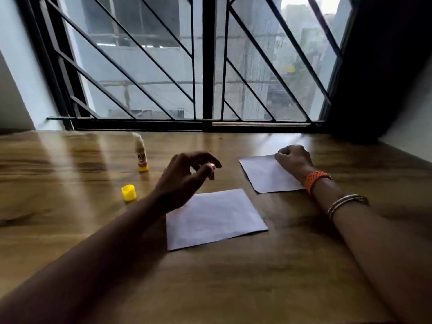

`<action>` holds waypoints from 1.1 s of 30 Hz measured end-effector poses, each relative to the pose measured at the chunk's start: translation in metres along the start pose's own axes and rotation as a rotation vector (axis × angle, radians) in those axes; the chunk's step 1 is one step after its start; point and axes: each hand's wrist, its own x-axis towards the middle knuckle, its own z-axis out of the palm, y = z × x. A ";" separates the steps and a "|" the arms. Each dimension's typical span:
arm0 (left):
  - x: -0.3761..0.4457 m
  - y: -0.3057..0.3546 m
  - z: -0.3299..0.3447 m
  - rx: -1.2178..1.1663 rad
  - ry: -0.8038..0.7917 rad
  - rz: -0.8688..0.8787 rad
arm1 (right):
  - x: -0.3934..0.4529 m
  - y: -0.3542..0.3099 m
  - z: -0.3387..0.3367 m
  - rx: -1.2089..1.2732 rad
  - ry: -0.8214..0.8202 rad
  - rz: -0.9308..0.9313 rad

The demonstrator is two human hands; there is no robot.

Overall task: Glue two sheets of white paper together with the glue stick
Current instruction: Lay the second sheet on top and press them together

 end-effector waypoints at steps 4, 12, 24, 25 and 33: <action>0.005 0.018 0.016 -0.107 0.005 0.029 | 0.013 -0.001 0.004 -0.037 -0.034 0.038; 0.004 0.008 0.016 0.037 -0.006 0.018 | 0.019 0.001 0.007 0.128 0.042 0.000; 0.007 0.006 0.003 0.249 0.243 -0.027 | -0.024 -0.066 -0.012 0.298 0.003 -0.623; 0.008 0.008 0.001 0.243 0.253 -0.037 | -0.031 -0.075 -0.014 0.301 -0.024 -0.688; 0.009 0.020 -0.010 0.105 0.333 -0.017 | -0.076 -0.115 -0.005 0.158 -0.068 -1.040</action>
